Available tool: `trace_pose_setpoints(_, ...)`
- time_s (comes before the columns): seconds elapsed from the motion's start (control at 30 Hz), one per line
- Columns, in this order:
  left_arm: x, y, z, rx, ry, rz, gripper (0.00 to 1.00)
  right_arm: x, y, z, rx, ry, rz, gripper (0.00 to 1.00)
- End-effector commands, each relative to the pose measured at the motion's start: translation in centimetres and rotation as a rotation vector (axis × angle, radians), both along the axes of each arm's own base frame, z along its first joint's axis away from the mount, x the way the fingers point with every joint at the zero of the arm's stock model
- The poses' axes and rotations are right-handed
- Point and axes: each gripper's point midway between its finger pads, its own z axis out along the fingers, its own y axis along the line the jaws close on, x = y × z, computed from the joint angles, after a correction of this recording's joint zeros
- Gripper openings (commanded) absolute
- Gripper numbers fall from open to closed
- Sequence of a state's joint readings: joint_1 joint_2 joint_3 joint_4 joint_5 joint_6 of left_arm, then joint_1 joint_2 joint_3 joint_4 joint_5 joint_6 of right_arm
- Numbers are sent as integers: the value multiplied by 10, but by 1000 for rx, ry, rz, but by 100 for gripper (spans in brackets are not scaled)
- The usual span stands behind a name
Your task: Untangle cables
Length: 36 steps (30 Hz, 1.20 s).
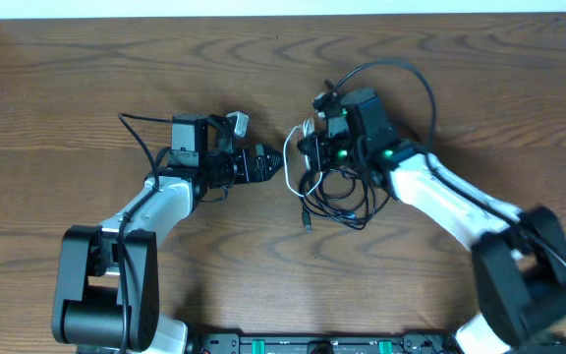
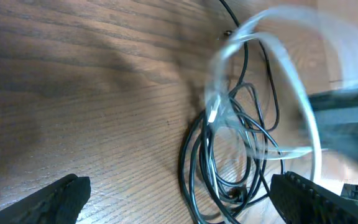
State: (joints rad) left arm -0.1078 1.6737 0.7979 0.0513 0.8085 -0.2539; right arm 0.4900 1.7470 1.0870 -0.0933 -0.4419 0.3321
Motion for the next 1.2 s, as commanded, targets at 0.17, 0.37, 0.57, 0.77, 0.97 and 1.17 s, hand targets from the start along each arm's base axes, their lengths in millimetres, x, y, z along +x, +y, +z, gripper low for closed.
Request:
trace_pose_setpoints(0.17,2,-1,4,3,-19,-9,99,7,-39,-19,-227,-31,-93,65)
trace_pose_setpoints(0.37,2,-1,4,3,-19,-9,99,-19,-37,-42,-283,37,40,79)
trace_pose_setpoints(0.57,2,-1,4,3,-19,-9,99,-34,-43,-20,-305,4,101,80)
trace_pose_setpoints(0.77,2,-1,4,3,-19,-9,99,-67,-33,15,-290,-101,300,77)
trace_pose_setpoints(0.97,2,-1,4,3,-19,-9,99,-100,-9,-6,-370,-178,557,77)
trace_pose_setpoints(1.17,2,-1,4,3,-19,-9,99,-91,7,-48,-447,-202,608,80)
